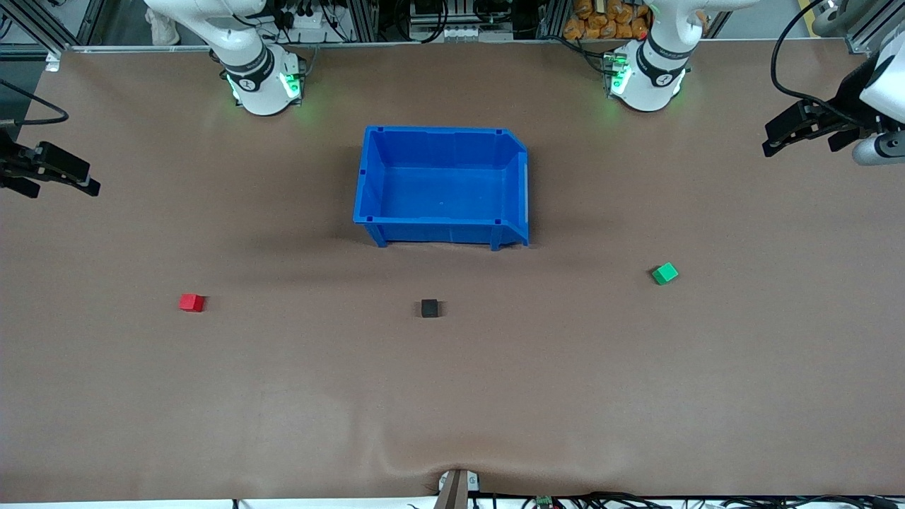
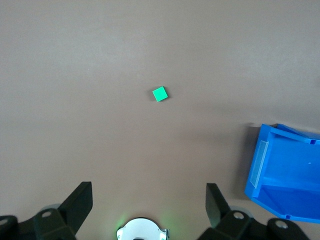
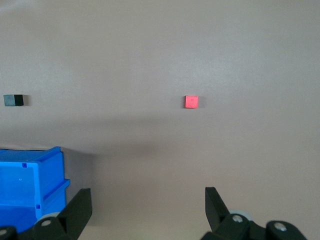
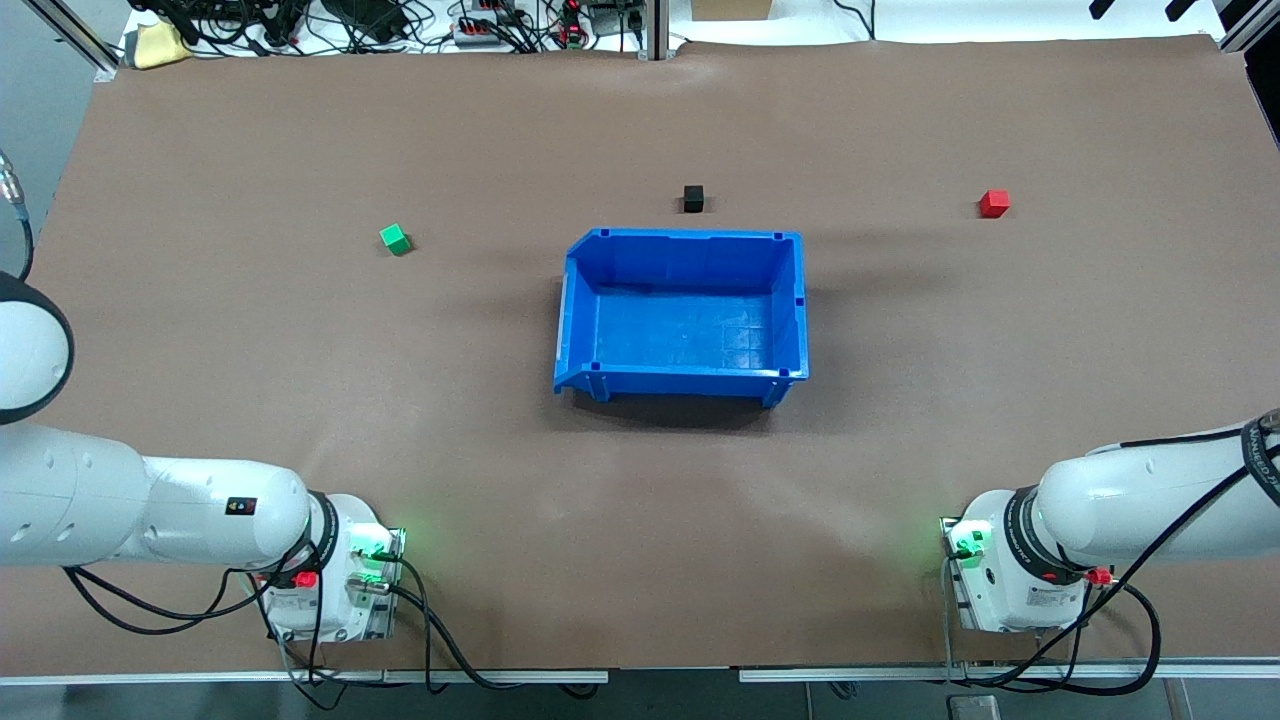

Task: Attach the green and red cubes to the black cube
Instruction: 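Move the right gripper toward the red cube while the left gripper approaches the green cube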

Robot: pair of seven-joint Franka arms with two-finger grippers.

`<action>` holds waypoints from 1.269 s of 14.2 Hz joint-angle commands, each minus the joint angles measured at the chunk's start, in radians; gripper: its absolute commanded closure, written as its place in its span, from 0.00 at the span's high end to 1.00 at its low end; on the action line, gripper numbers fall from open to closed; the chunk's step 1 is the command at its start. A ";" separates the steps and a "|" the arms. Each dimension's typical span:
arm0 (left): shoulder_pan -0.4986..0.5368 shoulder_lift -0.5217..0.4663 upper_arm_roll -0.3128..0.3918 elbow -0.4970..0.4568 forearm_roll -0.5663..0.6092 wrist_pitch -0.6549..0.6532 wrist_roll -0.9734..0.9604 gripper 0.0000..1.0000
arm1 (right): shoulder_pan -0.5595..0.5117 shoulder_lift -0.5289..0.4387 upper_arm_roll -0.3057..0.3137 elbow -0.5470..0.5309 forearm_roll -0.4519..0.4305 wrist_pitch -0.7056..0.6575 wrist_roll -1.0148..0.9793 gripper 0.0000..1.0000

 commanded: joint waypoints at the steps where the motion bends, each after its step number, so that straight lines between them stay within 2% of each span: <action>1: 0.003 0.013 -0.002 0.023 -0.019 -0.023 0.022 1.00 | 0.013 0.008 0.002 0.018 0.029 0.016 0.016 1.00; 8: 0.005 0.014 -0.002 0.014 -0.019 -0.023 0.014 1.00 | 0.012 0.033 0.000 0.032 0.063 0.022 0.014 1.00; 18: 0.009 0.030 0.000 0.006 -0.018 -0.021 0.007 1.00 | 0.016 0.068 0.000 0.032 0.056 0.034 0.008 1.00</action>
